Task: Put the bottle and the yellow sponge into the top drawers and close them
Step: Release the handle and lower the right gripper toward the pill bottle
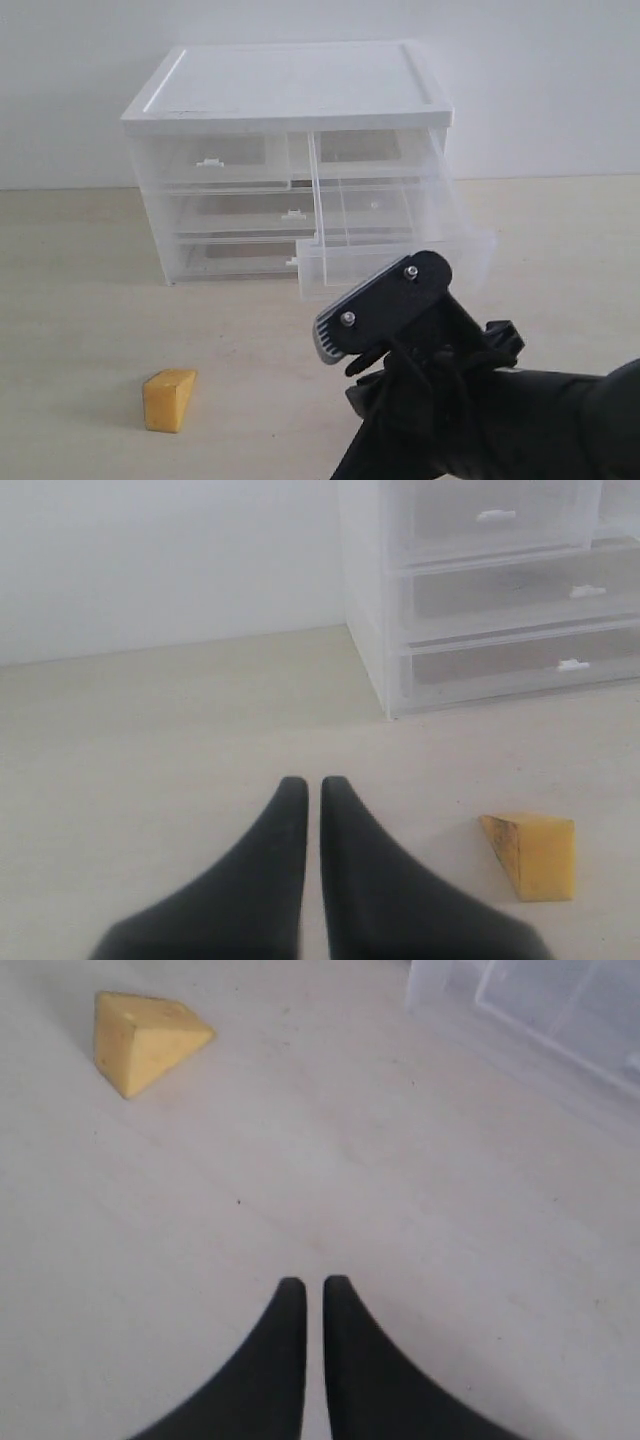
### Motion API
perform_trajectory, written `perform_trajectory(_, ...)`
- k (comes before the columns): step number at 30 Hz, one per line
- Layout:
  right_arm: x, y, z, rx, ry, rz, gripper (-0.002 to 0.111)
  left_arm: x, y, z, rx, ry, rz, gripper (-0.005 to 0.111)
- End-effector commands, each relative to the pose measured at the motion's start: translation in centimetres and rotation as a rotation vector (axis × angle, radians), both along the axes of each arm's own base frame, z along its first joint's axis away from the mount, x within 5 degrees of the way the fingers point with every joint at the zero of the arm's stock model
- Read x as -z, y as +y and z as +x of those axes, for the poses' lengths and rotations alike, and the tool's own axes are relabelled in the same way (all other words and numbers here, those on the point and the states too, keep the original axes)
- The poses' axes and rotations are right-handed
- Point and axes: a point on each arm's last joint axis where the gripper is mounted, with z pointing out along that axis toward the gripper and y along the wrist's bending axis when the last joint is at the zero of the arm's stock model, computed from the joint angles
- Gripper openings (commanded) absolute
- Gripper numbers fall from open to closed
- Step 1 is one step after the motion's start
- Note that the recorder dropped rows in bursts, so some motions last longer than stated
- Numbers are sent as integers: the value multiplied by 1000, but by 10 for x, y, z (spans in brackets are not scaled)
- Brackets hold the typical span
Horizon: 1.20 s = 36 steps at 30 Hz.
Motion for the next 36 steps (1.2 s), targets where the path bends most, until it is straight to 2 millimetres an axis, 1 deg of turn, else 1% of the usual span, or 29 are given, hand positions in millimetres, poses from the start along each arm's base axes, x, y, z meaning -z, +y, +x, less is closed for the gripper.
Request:
perform_trajectory(1, -19, -7, -6, -107, -96, -16, 0, 0, 0, 0, -2, -8, 0, 4)
perform_trajectory(5, -25, -2, -15, -306, -159, -39, 0, 0, 0, 0, -2, -8, 0, 4)
perform_trajectory(8, -25, 1, -19, -376, -171, -40, 0, 0, 0, 0, -2, -8, 0, 4)
perform_trajectory(10, -25, 5, -23, -426, -154, -12, 0, 0, 0, 0, -2, -8, 0, 4)
perform_trajectory(14, -28, 14, -38, -622, -143, 59, 0, 0, 0, 0, -2, -8, 0, 4)
perform_trajectory(16, -29, 16, -41, -658, -127, 90, 0, 0, 0, 0, -2, -8, 0, 4)
perform_trajectory(19, -26, 15, -41, -685, -125, 66, 0, 0, 0, 0, -2, -8, 0, 4)
perform_trajectory(20, -25, 16, -43, -738, -112, 67, 0, 0, 0, 0, -2, -8, 0, 4)
perform_trajectory(21, -22, 16, -49, -834, -90, 63, 0, 0, 0, 0, -2, -8, 0, 4)
perform_trajectory(22, -17, 12, -54, -979, -19, 36, 0, 0, 0, 0, -2, -8, 0, 4)
perform_trajectory(23, -16, 9, -52, -993, 21, 11, 0, 0, 0, 0, -2, -8, 0, 4)
perform_trajectory(24, -10, -2, -39, -946, 111, -124, 0, 0, 0, 0, -2, -8, 0, 4)
perform_trajectory(25, -8, -6, -33, -898, 157, -159, 0, 0, 0, 0, -2, -8, 0, 4)
perform_trajectory(26, -5, -21, -18, -787, 218, -282, 0, 0, 0, 0, -2, -8, 0, 4)
perform_trajectory(29, -2, -42, -1, -642, 290, -396, 0, 0, 0, 0, -2, -8, 0, 4)
perform_trajectory(30, -2, -55, 2, -620, 381, -452, 0, 0, 0, 0, -2, -8, 0, 4)
perform_trajectory(32, -6, -67, 5, -567, 492, -487, 0, 0, 0, 0, -2, -8, 0, 4)
perform_trajectory(34, -14, -76, 12, -468, 562, -511, 0, 0, 0, 0, -2, -8, 0, 4)
perform_trajectory(35, -26, -83, 24, -317, 575, -527, 0, 0, 0, 0, -2, -8, 0, 4)
perform_trajectory(36, -31, -88, 31, -251, 564, -541, 0, 0, 0, 0, -2, -8, 0, 4)
